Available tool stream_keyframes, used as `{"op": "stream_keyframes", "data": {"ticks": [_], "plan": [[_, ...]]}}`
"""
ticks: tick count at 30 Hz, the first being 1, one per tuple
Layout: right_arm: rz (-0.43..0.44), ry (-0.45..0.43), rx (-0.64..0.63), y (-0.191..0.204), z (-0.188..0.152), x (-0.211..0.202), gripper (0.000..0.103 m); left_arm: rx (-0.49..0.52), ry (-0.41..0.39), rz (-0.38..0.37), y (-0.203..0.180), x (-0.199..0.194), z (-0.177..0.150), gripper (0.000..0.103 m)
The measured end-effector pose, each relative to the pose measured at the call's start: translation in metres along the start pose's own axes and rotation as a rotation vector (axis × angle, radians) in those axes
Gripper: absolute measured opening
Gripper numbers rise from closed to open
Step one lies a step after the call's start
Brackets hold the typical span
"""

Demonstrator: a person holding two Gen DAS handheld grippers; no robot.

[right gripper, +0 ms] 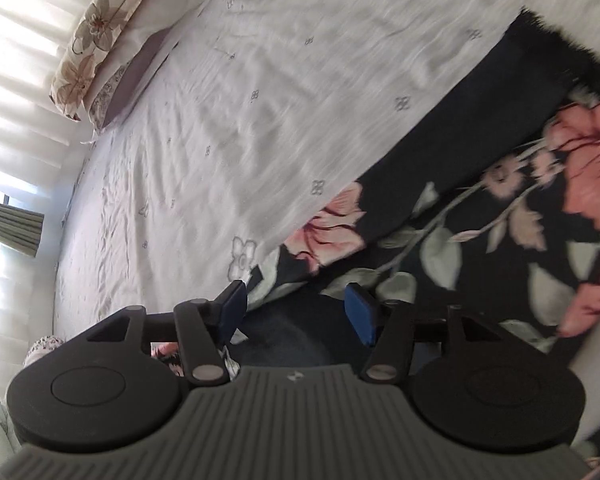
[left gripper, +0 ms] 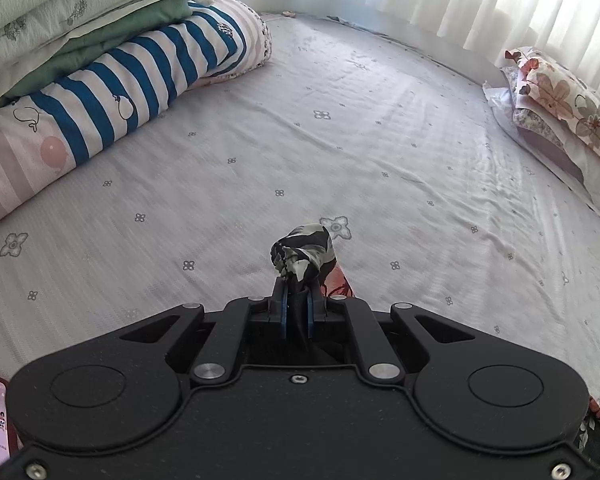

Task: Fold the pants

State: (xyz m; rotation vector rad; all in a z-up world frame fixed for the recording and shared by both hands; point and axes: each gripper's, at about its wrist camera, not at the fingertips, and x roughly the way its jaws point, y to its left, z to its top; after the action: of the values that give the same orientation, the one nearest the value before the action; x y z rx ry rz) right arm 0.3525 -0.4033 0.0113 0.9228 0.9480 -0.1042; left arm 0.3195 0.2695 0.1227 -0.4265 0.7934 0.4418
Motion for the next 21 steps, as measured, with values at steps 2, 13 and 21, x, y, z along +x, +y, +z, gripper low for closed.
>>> {"op": "stream_keyframes", "data": {"ticks": [2, 13, 21], "plan": [[0.006, -0.037, 0.024, 0.005, -0.001, 0.007, 0.076, 0.010, -0.001, -0.005, 0.001, 0.001, 0.000, 0.008], [-0.157, -0.188, 0.045, 0.013, 0.014, 0.021, 0.005, 0.047, -0.003, -0.008, 0.002, 0.005, -0.007, 0.008], [-0.268, -0.339, -0.066, 0.006, 0.011, -0.037, 0.002, 0.057, -0.023, -0.010, 0.005, -0.003, -0.011, 0.008]]}}
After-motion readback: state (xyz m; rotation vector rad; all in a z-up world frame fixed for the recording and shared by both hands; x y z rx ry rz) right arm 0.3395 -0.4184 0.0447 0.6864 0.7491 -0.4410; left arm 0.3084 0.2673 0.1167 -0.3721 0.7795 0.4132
